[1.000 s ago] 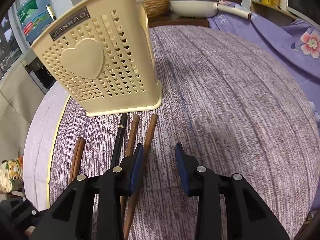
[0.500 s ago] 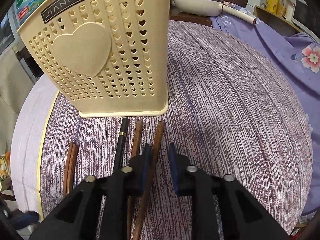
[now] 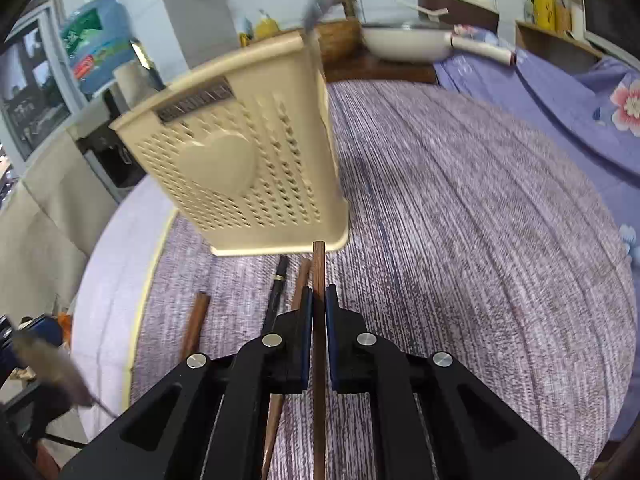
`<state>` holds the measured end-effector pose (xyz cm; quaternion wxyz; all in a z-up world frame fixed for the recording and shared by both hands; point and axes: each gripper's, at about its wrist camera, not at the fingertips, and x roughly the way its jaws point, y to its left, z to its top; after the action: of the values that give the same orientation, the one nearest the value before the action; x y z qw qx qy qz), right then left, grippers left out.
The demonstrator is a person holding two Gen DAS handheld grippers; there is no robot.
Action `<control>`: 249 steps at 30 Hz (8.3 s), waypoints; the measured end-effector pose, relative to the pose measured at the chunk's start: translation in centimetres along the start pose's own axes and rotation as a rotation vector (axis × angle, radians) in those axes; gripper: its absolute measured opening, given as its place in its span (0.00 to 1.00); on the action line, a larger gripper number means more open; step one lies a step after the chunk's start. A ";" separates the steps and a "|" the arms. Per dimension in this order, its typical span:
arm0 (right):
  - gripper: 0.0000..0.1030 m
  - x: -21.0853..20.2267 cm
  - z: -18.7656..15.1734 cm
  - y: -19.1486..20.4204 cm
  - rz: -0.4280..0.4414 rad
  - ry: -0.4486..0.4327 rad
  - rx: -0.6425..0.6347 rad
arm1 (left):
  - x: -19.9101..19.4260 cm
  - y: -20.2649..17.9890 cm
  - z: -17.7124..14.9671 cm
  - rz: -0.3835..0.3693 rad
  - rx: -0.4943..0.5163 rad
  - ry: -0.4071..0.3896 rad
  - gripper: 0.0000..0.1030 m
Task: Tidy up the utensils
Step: 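Grasp a wooden chopstick with the right tool while the left tool holds the spoon, then lift the spoon and chopstick with both tools up over the basket opening, then open both tools to drop the spoon and chopstick into the basket, then withdraw both tools down to the chopsticks lying on the table, then grasp a wooden chopstick with the left tool while the right tool grasps another wooden chopstick, then lift both held chopsticks up over the basket opening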
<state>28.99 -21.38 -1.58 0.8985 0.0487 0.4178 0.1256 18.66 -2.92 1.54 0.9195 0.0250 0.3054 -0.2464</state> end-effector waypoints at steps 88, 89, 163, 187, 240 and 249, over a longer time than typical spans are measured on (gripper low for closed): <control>0.07 -8.4 11.2 3.9 -0.038 -0.522 -0.119 | 5.5 7.9 10.9 0.147 -0.320 -0.320 0.37; 0.07 -8.3 11.2 4.0 -0.038 -0.518 -0.119 | 5.5 7.7 10.8 0.156 -0.307 -0.319 0.37; 0.64 -1.8 -8.7 2.4 -0.089 0.019 -0.161 | 4.6 2.5 -8.4 0.275 -0.244 0.222 0.37; 0.27 5.7 -0.8 3.1 -0.139 0.109 -0.068 | 11.0 6.0 -3.1 0.330 -0.255 0.300 0.25; 0.07 -14.5 -2.2 3.1 0.284 -0.274 -0.109 | -6.8 2.2 -0.2 0.209 -0.270 -0.109 0.07; 0.07 -15.4 -2.3 3.3 0.279 -0.302 -0.133 | -8.1 2.4 -0.4 0.190 -0.284 -0.126 0.07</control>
<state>17.10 -22.33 8.94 0.9262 0.0651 0.2582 0.2671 13.94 2.78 5.68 0.9502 -0.0916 0.2752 -0.1140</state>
